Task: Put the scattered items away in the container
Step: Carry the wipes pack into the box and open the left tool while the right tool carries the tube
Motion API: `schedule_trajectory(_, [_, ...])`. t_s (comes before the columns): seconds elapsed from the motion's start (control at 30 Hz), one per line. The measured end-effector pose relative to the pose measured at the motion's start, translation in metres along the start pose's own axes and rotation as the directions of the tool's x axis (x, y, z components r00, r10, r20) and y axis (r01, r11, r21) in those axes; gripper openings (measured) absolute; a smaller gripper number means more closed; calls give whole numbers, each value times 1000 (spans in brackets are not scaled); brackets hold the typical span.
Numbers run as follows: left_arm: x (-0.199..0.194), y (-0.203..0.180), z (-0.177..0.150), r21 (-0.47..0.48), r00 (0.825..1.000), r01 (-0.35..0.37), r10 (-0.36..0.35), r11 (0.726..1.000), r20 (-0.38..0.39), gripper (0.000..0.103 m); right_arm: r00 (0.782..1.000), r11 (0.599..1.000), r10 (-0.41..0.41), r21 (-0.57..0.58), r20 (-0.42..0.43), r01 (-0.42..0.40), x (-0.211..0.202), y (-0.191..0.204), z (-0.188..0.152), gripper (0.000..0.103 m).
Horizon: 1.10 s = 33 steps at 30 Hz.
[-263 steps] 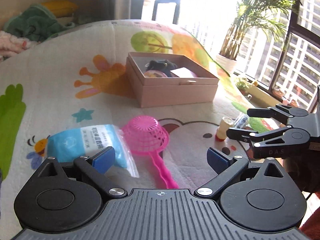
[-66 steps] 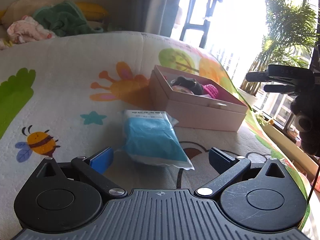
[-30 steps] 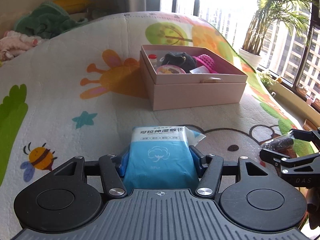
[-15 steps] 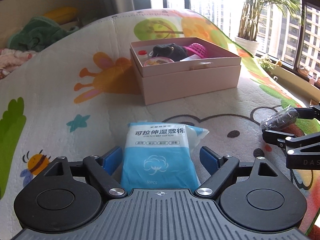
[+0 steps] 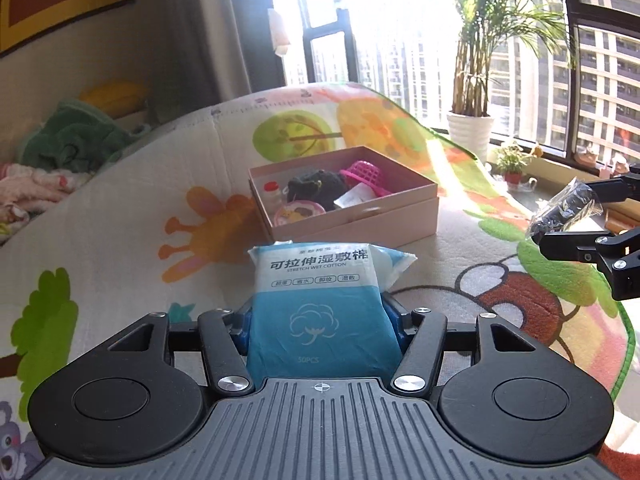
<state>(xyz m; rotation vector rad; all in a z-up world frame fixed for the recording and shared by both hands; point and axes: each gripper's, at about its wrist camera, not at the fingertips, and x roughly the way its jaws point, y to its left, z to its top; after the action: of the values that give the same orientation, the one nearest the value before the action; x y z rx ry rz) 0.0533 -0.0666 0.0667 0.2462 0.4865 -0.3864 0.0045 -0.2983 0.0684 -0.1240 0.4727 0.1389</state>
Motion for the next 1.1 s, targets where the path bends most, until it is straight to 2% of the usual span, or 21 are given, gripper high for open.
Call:
schedule_trajectory(0.17, [-15,4,43,14,993,-15,14,1000,120,63,990,999,-8,-50,139,15,-29,-9,35,81])
schedule_trajectory(0.4, [21,19,90,-18,985,1,2,1000,171,63,965,999,-11,-28,262,19,-26,-31,86,81])
schedule_trajectory(0.53, [61,27,115,-46,989,42,-35,998,146,63,956,1000,-7,19,293,1,-2,-51,113,81])
schedule_trajectory(0.77, [141,7,143,6,986,137,-137,991,91,63,963,997,-6,71,268,-14,52,-80,141,81])
schedule_trajectory(0.9, [181,-11,143,77,977,205,-209,976,42,64,970,998,-10,68,243,-7,77,-89,145,81])
schedule_trajectory(1.03, [208,-23,127,150,960,280,-277,948,-39,68,980,997,-18,74,199,3,106,-96,140,81])
schedule_trajectory(1.1, [213,-24,115,198,959,284,-276,938,-68,75,984,996,-13,87,178,-2,118,-99,137,81])
